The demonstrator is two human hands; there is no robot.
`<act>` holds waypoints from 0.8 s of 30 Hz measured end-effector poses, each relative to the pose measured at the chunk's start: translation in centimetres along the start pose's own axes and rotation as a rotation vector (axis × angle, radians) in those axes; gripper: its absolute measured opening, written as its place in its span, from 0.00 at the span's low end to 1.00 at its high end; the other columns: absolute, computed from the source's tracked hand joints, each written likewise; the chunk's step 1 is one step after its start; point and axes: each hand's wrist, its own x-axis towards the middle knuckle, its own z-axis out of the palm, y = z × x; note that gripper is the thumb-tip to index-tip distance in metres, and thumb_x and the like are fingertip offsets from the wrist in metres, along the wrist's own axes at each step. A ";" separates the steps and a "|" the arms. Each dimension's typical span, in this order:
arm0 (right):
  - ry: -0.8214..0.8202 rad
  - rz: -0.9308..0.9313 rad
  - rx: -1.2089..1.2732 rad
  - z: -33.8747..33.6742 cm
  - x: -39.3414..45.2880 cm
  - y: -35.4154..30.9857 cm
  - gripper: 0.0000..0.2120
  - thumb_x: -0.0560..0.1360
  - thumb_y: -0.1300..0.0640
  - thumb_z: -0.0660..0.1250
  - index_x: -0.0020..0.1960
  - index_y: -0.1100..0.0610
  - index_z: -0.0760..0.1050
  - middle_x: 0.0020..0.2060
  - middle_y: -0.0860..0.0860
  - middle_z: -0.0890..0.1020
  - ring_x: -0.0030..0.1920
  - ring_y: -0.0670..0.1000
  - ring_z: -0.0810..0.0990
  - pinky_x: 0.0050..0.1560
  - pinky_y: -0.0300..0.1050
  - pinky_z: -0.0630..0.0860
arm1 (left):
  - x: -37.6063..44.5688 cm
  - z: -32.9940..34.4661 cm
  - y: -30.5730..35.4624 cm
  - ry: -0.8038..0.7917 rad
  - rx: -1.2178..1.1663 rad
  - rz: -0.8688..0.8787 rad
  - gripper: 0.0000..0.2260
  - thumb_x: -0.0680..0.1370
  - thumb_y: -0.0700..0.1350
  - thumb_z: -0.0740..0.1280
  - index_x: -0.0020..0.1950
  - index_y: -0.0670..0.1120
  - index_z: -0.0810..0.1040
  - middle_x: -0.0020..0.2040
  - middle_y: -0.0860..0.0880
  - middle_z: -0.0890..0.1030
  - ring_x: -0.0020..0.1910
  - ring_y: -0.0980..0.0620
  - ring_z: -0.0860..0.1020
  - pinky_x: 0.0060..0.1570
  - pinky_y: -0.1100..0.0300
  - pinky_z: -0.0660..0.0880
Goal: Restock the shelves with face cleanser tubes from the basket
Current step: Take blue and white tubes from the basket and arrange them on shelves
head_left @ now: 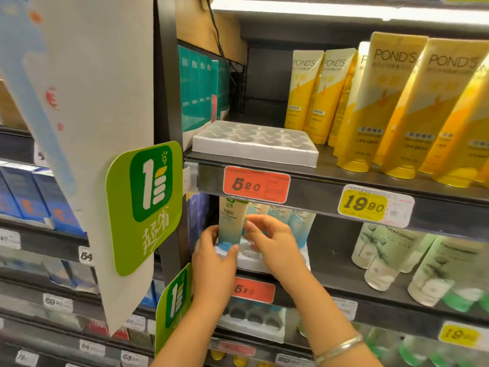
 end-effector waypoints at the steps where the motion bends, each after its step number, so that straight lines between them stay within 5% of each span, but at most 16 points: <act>1: 0.024 0.019 0.015 -0.6 -0.5 0.1 0.04 0.76 0.56 0.65 0.46 0.49 0.77 0.43 0.47 0.82 0.44 0.48 0.82 0.46 0.42 0.78 | -0.6 -0.1 0.2 0.027 0.014 0.029 0.19 0.73 0.40 0.70 0.61 0.48 0.70 0.60 0.50 0.75 0.60 0.49 0.73 0.60 0.51 0.72; 4: 0.137 0.063 0.025 -2.1 -2.8 0.5 0.06 0.77 0.58 0.63 0.43 0.49 0.76 0.39 0.46 0.81 0.36 0.43 0.80 0.40 0.39 0.77 | -2.8 -0.4 0.7 0.071 0.009 0.135 0.18 0.74 0.40 0.68 0.61 0.51 0.69 0.58 0.55 0.69 0.58 0.52 0.71 0.59 0.54 0.71; 10: 0.370 0.235 0.046 -4.0 -9.8 3.5 0.08 0.78 0.60 0.61 0.41 0.53 0.75 0.34 0.49 0.79 0.29 0.36 0.77 0.31 0.28 0.73 | -6.7 0.3 -0.6 -0.289 -0.156 0.128 0.08 0.76 0.41 0.66 0.46 0.55 0.72 0.42 0.55 0.77 0.39 0.67 0.75 0.39 0.76 0.71; 16: 0.580 0.525 0.007 -6.1 -19.6 8.1 0.07 0.78 0.58 0.61 0.49 0.60 0.75 0.37 0.51 0.79 0.33 0.43 0.77 0.34 0.33 0.74 | -11.7 2.8 -5.2 -0.684 -0.126 -0.096 0.09 0.77 0.40 0.64 0.44 0.55 0.74 0.39 0.51 0.77 0.41 0.50 0.78 0.40 0.58 0.75; 20: 0.652 0.787 0.191 -8.0 -26.6 10.4 0.07 0.79 0.56 0.61 0.50 0.60 0.75 0.38 0.52 0.79 0.35 0.48 0.77 0.35 0.38 0.73 | -15.1 4.4 -6.9 -0.898 -0.141 -0.278 0.08 0.77 0.36 0.63 0.45 0.49 0.75 0.37 0.48 0.78 0.35 0.55 0.79 0.37 0.61 0.77; 24: 0.741 0.922 0.334 -10.5 -33.9 12.2 0.05 0.78 0.57 0.62 0.47 0.56 0.75 0.40 0.52 0.79 0.39 0.51 0.79 0.39 0.41 0.74 | -19.1 6.9 -7.4 -1.091 -0.083 -0.359 0.09 0.77 0.34 0.62 0.43 0.47 0.74 0.39 0.44 0.77 0.36 0.50 0.76 0.39 0.56 0.73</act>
